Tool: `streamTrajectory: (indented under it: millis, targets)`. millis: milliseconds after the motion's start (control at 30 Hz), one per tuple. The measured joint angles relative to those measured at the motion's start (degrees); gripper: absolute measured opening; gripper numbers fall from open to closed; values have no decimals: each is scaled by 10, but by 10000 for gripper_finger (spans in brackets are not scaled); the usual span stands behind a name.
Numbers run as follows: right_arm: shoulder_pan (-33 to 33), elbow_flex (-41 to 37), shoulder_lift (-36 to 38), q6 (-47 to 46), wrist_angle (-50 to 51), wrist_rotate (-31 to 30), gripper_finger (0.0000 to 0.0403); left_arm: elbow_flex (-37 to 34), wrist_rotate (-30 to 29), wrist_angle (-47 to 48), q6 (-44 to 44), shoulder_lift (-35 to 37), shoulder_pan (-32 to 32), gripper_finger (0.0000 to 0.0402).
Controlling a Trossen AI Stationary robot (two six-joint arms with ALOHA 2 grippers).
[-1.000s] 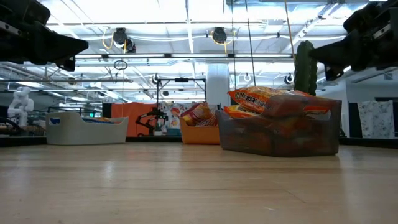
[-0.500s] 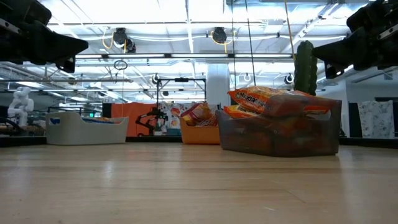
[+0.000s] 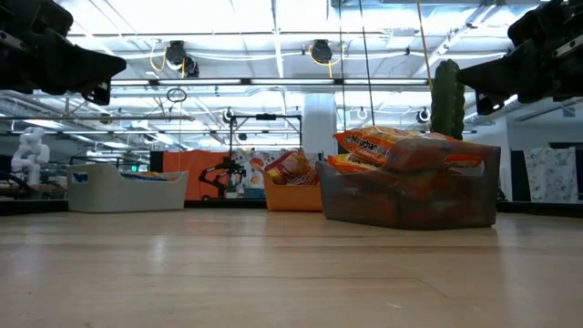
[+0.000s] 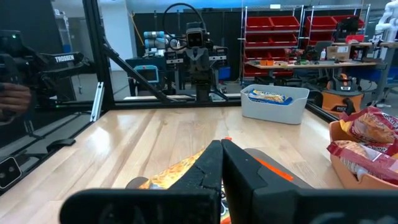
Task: Sort Maruchan noodles
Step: Return to Home Position
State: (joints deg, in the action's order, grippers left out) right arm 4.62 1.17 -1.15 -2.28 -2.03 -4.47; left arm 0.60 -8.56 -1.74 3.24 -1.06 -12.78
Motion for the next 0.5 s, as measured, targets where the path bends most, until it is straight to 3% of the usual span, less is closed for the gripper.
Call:
streamTrajectory:
  millis: [500]
  targets:
    - [0,0,0,0,-1,0,0,0,-3,-1,0,0,0,4]
